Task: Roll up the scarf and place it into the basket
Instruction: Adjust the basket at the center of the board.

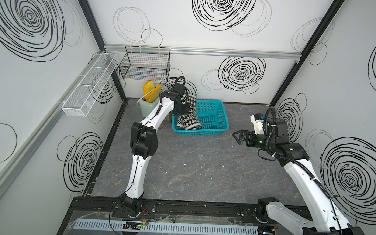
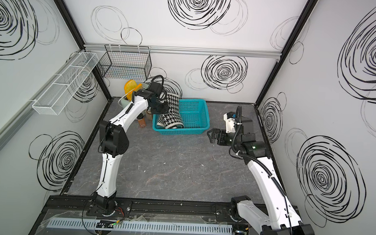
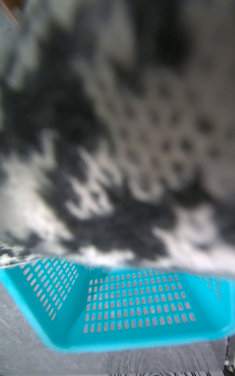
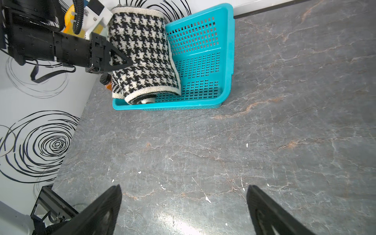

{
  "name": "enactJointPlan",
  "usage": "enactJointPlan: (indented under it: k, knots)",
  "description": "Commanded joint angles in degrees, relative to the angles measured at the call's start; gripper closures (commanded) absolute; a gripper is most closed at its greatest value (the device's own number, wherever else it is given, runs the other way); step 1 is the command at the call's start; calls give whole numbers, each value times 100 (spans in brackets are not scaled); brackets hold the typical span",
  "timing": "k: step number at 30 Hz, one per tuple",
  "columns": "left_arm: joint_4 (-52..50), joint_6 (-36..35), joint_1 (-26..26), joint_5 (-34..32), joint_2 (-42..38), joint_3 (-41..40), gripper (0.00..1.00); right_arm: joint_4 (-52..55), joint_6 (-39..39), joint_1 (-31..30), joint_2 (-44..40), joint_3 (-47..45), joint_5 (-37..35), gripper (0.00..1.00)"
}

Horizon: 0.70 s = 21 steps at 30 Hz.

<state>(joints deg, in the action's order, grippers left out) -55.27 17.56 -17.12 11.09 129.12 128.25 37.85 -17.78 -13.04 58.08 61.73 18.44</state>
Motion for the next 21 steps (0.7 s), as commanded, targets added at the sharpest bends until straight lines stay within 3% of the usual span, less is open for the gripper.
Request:
enactJointPlan:
  k: [1,8,13,21]
  knots:
    - [-414,-63,174,-350,-555,-63,100,-9,204,-34,-161,219,-166,1]
    - [-778,-267,9,-1085,-646,-167,100,168,331,-162,-374,201,-336,1]
    - [-957,-355,-362,-1423,-222,33,100,259,409,-267,-439,246,-483,1]
    - [-1601,-101,-811,-1170,1487,2295,100,533,608,-513,-238,564,-1092,1]
